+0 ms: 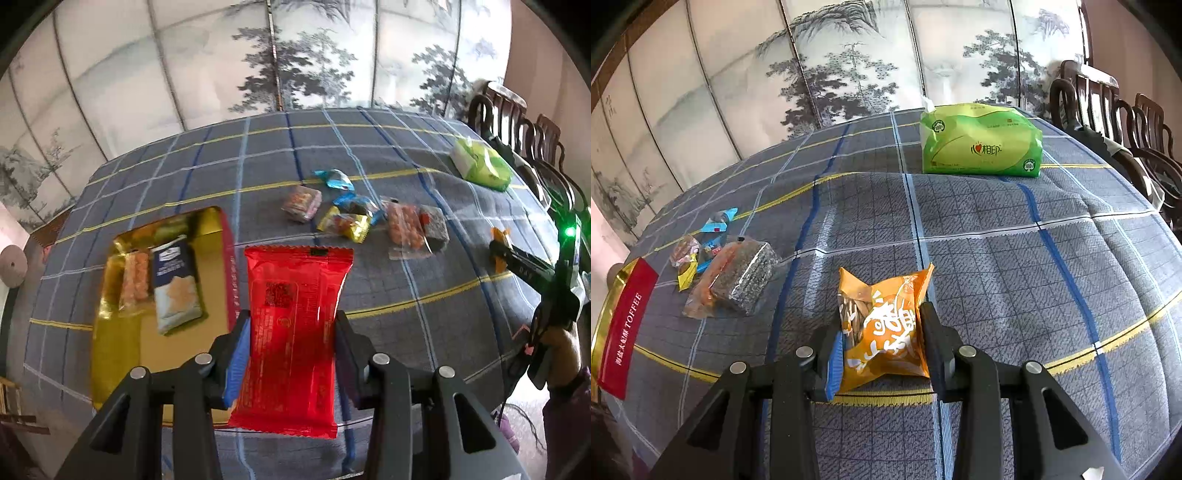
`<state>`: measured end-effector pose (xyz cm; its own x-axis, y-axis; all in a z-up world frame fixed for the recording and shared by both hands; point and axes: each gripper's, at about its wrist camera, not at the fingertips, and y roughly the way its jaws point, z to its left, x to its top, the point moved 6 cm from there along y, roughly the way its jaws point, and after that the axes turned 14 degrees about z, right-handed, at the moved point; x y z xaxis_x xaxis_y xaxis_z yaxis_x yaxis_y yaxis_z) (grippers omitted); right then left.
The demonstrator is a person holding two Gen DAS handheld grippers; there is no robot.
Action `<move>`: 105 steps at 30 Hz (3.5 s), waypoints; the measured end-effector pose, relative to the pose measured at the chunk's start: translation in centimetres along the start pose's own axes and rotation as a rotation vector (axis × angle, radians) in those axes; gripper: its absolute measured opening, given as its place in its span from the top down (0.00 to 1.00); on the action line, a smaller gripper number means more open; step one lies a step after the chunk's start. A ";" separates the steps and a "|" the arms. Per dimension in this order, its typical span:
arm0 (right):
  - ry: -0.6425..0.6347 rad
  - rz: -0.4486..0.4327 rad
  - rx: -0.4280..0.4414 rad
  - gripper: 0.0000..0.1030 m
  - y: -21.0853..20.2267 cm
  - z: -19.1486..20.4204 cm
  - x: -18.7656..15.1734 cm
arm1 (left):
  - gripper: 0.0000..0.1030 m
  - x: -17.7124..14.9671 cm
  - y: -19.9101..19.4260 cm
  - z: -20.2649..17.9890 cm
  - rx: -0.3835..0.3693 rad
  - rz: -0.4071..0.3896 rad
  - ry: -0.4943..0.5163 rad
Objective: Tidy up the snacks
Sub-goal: 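Carry the red packet over the gold tray with the left tool, then lower the red packet into the tray and open the left tool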
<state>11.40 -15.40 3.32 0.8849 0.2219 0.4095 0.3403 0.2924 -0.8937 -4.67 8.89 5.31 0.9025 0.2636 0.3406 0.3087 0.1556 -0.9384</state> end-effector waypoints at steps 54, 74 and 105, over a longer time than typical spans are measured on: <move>-0.024 0.013 -0.069 0.65 0.1 -0.5 -0.5 | 0.58 -2.3 5.0 15.6 0.195 0.027 -0.243; -0.062 0.027 -0.138 0.65 -0.3 -0.7 -1.1 | 0.58 -2.3 6.3 17.7 0.200 -0.004 -0.259; -0.074 0.034 -0.170 0.65 -0.1 0.4 -0.7 | 0.58 -1.7 5.4 18.4 0.228 -0.065 -0.255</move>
<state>10.62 -15.26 3.18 0.8731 0.2984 0.3855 0.3650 0.1240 -0.9227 -10.07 26.84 0.80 0.7701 0.4715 0.4298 0.2614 0.3812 -0.8867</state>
